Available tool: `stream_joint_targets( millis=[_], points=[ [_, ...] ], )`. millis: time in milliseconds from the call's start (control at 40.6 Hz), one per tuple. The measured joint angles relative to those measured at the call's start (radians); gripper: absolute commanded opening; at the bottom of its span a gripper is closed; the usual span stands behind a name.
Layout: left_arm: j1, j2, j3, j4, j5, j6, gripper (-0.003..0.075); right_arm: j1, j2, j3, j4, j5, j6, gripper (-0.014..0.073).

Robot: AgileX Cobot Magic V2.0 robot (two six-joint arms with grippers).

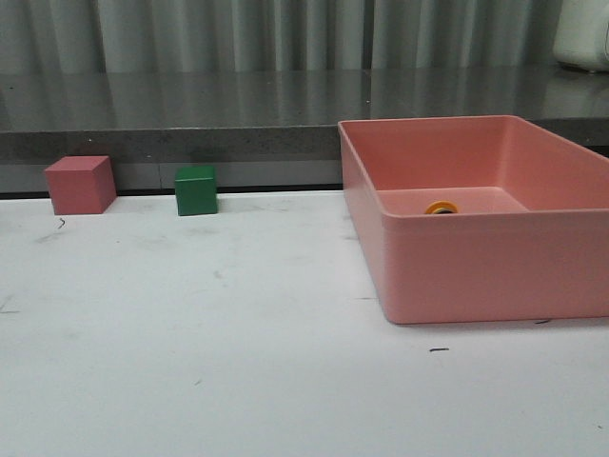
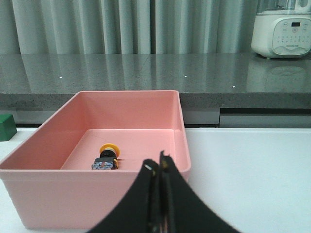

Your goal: Place and stand button with both arms

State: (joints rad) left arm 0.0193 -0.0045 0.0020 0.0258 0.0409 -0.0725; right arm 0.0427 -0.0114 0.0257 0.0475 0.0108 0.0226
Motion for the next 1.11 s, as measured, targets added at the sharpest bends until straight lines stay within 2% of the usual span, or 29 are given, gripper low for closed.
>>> stream_joint_targets(
  millis=[221, 369, 492, 640, 861, 984, 1107],
  points=[
    [0.000, 0.000, 0.000, 0.000, 0.000, 0.000, -0.0020, 0.000, 0.000, 0.000, 0.000, 0.006, 0.000, -0.0060],
    [0.000, 0.000, -0.050, -0.002, 0.051, 0.000, -0.0020, 0.000, 0.000, -0.080, 0.000, 0.111, 0.000, -0.0060],
    [0.000, 0.000, -0.175, -0.004, 0.114, 0.000, -0.0020, 0.000, 0.000, -0.202, 0.000, 0.213, 0.000, -0.0060],
    [0.000, 0.034, -0.359, -0.004, 0.246, 0.000, -0.0020, 0.000, 0.055, -0.364, 0.000, 0.312, 0.000, -0.0060],
    [0.000, 0.210, -0.605, -0.004, 0.509, 0.000, -0.0020, 0.000, 0.248, -0.601, 0.000, 0.493, 0.000, -0.0060],
    [0.000, 0.300, -0.675, -0.004, 0.585, 0.000, -0.0020, 0.000, 0.360, -0.704, 0.000, 0.605, 0.000, -0.0060],
    [0.000, 0.367, -0.684, -0.007, 0.621, 0.000, -0.0020, 0.000, 0.458, -0.728, 0.000, 0.663, 0.000, -0.0060]
  ],
)
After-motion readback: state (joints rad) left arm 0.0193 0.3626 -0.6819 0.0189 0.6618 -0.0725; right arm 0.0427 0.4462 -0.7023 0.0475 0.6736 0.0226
